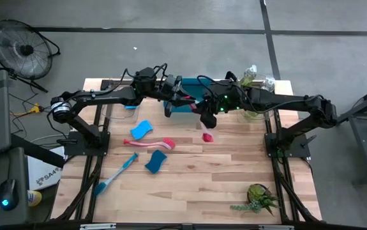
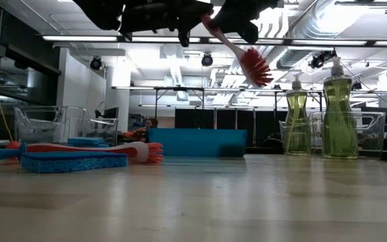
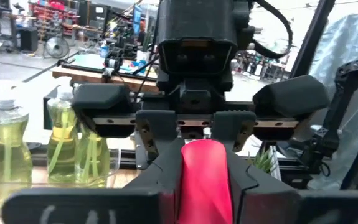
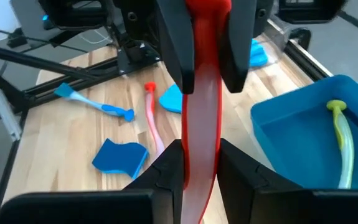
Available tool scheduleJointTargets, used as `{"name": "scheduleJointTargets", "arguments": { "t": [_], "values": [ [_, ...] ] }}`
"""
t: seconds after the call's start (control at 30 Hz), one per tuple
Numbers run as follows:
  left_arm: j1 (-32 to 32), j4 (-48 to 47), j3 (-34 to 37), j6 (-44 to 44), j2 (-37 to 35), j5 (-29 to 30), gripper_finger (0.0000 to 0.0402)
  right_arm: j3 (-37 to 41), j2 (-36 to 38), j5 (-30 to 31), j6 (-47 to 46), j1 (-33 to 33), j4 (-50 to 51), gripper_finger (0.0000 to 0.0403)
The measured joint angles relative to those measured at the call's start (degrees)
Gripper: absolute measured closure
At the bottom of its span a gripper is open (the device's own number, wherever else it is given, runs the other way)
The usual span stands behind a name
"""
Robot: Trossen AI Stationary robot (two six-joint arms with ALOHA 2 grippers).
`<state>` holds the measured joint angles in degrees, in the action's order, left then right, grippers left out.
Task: Pick & Place Kitchen Sink Supplies
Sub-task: Put the right red dish brush into the blue bin
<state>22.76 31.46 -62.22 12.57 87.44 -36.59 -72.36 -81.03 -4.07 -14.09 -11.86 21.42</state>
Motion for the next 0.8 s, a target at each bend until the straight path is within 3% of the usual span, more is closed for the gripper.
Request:
{"name": "scheduleJointTargets", "arguments": {
  "t": [0.1,0.37,0.6,0.8],
  "values": [
    [0.0,1.3,0.0,0.0,0.0,-1.2,0.0361,0.0,0.0,-0.3,1.1,0.0,-0.5,0.0336],
    [-0.8,1.8,0.0,-0.3,0.0,0.0,0.0363,0.1,0.0,-1.4,0.9,0.0,0.1,0.028],
    [-0.7,1.8,0.0,-0.7,0.0,2.7,0.0363,0.2,1.3,-2.9,-0.8,-0.1,3.0,0.0274],
    [-0.7,1.6,0.0,-5.1,0.0,6.1,0.0363,0.2,6.0,1.0,-1.1,-0.5,8.2,0.0273]
  ]
}}
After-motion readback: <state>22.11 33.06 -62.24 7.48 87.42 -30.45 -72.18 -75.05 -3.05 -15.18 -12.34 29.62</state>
